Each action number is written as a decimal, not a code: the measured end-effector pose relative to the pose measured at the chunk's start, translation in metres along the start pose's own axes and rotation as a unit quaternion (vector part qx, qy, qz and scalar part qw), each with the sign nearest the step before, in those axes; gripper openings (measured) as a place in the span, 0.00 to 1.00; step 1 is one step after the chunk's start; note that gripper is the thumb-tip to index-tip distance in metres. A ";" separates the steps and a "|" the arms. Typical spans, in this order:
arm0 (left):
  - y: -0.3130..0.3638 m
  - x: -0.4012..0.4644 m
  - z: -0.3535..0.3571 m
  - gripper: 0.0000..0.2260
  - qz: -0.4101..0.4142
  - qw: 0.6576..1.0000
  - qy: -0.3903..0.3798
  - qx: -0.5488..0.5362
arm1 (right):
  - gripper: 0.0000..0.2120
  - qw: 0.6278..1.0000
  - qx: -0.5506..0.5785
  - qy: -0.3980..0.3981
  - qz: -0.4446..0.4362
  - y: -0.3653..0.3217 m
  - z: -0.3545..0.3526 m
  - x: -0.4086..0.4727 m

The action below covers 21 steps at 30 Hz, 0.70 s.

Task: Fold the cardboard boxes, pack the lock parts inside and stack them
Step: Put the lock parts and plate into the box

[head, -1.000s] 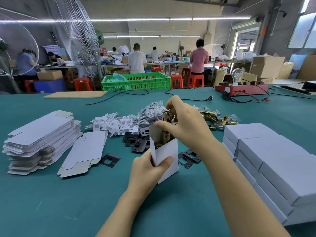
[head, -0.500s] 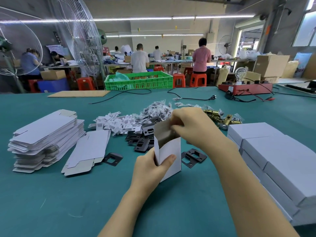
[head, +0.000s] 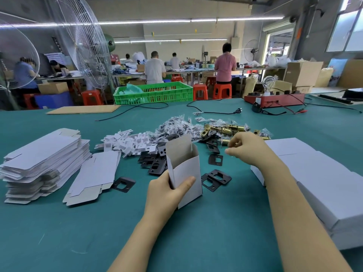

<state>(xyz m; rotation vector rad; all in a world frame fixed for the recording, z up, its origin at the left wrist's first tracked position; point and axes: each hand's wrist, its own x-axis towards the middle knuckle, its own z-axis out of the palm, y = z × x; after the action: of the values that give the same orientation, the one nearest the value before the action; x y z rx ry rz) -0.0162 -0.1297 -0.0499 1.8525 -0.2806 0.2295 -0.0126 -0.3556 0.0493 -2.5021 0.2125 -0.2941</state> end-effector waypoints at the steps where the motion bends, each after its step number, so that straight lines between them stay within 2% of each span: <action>1: 0.001 0.000 0.000 0.09 -0.003 1.000 0.000 -0.004 | 0.08 0.999 -0.001 -0.032 0.020 0.003 0.002 0.000; 4: 0.002 0.000 0.000 0.09 -0.007 1.000 0.002 -0.003 | 0.14 0.989 -0.049 -0.132 0.056 0.005 0.013 -0.003; 8: 0.002 0.000 -0.001 0.10 -0.008 1.000 0.005 -0.002 | 0.23 0.971 -0.114 -0.201 0.058 0.002 0.028 -0.005; 17: 0.004 0.001 0.000 0.10 -0.009 1.000 0.003 0.001 | 0.18 0.971 -0.119 -0.198 0.061 0.004 0.039 0.002; 21: 0.005 0.000 -0.001 0.10 -0.015 1.000 0.002 -0.006 | 0.16 0.971 -0.156 -0.175 0.048 -0.006 0.036 0.000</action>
<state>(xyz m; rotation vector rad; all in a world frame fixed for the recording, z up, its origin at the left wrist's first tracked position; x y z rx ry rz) -0.0176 -0.1306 -0.0447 1.8433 -0.2501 0.2102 -0.0031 -0.3310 0.0240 -2.7890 0.2487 0.2397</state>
